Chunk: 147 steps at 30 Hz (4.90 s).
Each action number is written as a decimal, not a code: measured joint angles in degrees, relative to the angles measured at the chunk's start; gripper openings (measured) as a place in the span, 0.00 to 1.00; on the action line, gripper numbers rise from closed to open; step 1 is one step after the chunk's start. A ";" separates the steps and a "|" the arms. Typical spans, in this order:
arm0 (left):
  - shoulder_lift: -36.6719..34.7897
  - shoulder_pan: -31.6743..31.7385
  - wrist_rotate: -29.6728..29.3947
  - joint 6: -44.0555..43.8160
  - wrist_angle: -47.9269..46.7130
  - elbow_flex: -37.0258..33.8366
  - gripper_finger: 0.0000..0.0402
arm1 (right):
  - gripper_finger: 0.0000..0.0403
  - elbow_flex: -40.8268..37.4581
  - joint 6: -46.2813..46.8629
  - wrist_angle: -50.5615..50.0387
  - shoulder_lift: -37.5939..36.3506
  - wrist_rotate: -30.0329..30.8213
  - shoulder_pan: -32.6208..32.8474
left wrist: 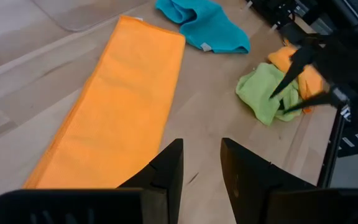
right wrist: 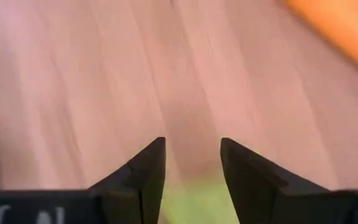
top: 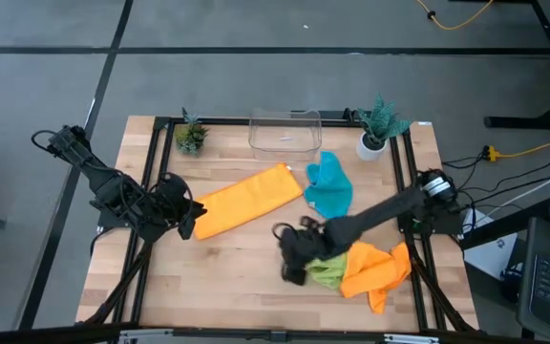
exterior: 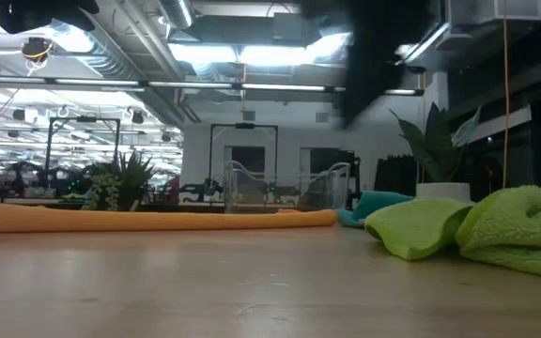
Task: Fold microfiber towels
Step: Fold the orange towel
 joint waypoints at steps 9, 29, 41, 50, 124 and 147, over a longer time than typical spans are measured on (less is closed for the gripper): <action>-4.94 -0.01 0.02 4.49 0.00 0.00 0.25 | 0.39 5.71 -9.32 32.58 13.70 -4.58 -7.32; -13.21 2.97 -13.55 13.70 -0.18 0.04 0.25 | 0.39 48.15 -15.33 29.53 45.95 1.83 -15.88; -13.19 3.03 -13.49 15.08 -0.22 0.04 0.25 | 0.39 48.03 -16.88 21.83 47.10 -11.74 -14.97; -13.17 3.04 -13.35 15.15 -1.07 0.04 0.25 | 0.39 48.29 -21.47 9.87 46.57 -35.07 -8.55; 46.70 -0.29 26.91 43.15 47.48 0.00 0.25 | 0.39 41.16 -4.50 -33.84 25.77 2.01 12.77; 45.75 1.07 28.30 37.44 55.90 0.07 0.25 | 0.39 -0.74 28.50 -34.84 -1.81 -15.37 14.03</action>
